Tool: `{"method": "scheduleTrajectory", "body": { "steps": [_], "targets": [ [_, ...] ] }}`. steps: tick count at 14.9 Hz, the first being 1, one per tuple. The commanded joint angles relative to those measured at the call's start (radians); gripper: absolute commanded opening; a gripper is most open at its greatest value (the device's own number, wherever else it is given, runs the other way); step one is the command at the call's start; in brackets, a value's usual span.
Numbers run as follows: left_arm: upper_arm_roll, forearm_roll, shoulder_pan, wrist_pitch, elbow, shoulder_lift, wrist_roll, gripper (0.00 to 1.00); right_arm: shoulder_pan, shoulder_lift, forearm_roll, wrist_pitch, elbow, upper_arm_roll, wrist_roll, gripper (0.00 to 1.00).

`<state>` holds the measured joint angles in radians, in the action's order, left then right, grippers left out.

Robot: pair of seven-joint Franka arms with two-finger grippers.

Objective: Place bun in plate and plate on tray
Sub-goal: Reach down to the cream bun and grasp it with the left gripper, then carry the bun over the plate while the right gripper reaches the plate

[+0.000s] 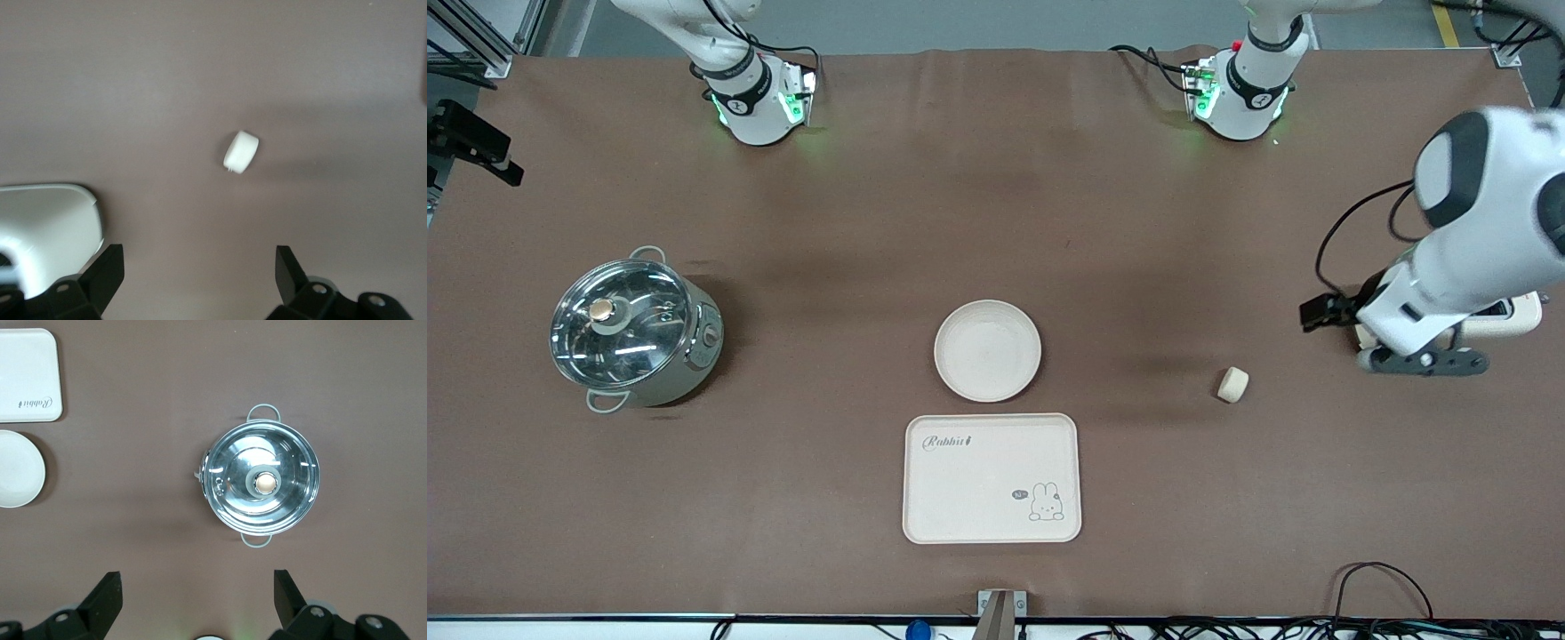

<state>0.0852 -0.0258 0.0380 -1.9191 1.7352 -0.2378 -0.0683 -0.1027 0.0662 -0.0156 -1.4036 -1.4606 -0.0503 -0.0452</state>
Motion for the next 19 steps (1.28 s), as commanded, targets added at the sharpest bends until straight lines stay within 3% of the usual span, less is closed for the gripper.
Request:
{"method": "scheduleTrajectory", "body": {
  "steps": [1,7,13,14,17,19],
  "targets": [
    [0.004,0.001,0.005,-0.183,0.122,-0.029,-0.002,1.00,0.001,-0.014,0.005,-0.031,-0.007,0.001,-0.007,1.00],
    [0.030,0.004,0.000,-0.504,0.210,-0.214,-0.004,1.00,0.021,-0.013,0.005,-0.028,-0.007,0.001,-0.001,1.00],
    [0.031,0.004,-0.001,-0.600,0.208,-0.330,-0.004,0.97,0.053,-0.068,-0.009,-0.083,-0.021,0.000,0.021,1.00],
    [0.031,0.004,-0.003,-0.600,0.207,-0.339,-0.004,0.90,0.076,-0.077,-0.015,-0.096,-0.021,0.000,0.033,1.00],
    [0.031,0.003,0.000,-0.600,0.199,-0.344,-0.004,0.51,0.115,-0.137,-0.053,-0.123,-0.024,0.000,0.082,1.00],
    [0.031,0.004,0.005,-0.600,0.192,-0.353,-0.004,0.29,0.117,-0.173,-0.143,-0.138,-0.044,0.000,0.097,1.00]
  ]
}}
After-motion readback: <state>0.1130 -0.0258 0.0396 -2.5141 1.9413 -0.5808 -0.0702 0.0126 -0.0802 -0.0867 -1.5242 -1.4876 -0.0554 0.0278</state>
